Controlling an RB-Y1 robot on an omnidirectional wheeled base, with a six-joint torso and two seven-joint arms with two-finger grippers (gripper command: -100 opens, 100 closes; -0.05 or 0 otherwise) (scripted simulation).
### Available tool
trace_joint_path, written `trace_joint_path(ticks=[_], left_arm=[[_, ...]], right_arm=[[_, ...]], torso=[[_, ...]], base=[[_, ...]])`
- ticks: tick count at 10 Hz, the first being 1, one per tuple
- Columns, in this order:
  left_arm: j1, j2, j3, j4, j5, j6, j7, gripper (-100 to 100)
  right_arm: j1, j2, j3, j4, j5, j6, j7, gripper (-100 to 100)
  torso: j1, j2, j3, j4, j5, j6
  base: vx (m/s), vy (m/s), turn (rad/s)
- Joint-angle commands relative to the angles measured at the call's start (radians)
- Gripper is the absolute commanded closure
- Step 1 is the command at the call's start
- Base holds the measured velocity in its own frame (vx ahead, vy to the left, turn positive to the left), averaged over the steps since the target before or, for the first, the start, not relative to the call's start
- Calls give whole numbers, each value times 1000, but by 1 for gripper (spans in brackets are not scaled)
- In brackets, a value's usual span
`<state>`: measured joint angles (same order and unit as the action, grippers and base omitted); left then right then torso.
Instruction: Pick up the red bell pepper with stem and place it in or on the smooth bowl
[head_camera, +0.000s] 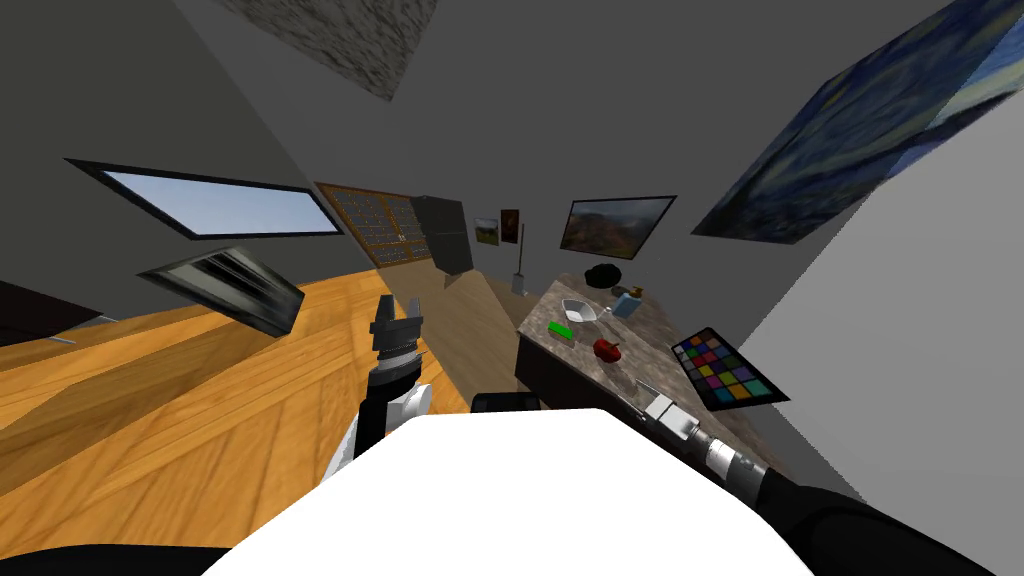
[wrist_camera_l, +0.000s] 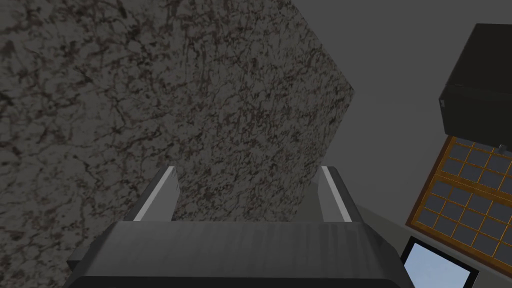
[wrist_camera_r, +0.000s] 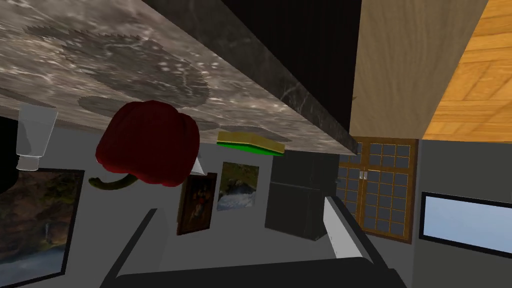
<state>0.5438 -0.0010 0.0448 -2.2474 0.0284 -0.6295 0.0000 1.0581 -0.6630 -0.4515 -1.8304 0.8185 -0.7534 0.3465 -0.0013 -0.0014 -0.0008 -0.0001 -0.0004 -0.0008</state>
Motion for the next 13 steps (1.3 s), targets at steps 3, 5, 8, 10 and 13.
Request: trace_joint_path(ticks=[3,5,8,10,13], left_arm=[[0,0,0,0,0,0,0,0],[0,0,0,0,0,0,0,0],[0,0,0,0,0,0,0,0],[0,0,0,0,0,0,0,0],[0,0,0,0,0,0,0,0]], right_arm=[[42,-63,-46,66,76,-42,37,-100],[71,-102,-72,100,123,-63,58,-100],[125,-181,-123,166,210,-107,99,-100],[149,-220,-147,195,253,-130,119,-100],[195,-287,-195,256,319,-174,155,-100]], torso=[[0,0,0,0,0,0],[1,0,0,0,0,0],[1,0,0,0,0,1],[2,-1,0,0,0,1],[2,-1,-1,0,0,1]], base=[[2,-6,135],[3,4,189],[8,10,199],[13,9,164],[21,10,218]])
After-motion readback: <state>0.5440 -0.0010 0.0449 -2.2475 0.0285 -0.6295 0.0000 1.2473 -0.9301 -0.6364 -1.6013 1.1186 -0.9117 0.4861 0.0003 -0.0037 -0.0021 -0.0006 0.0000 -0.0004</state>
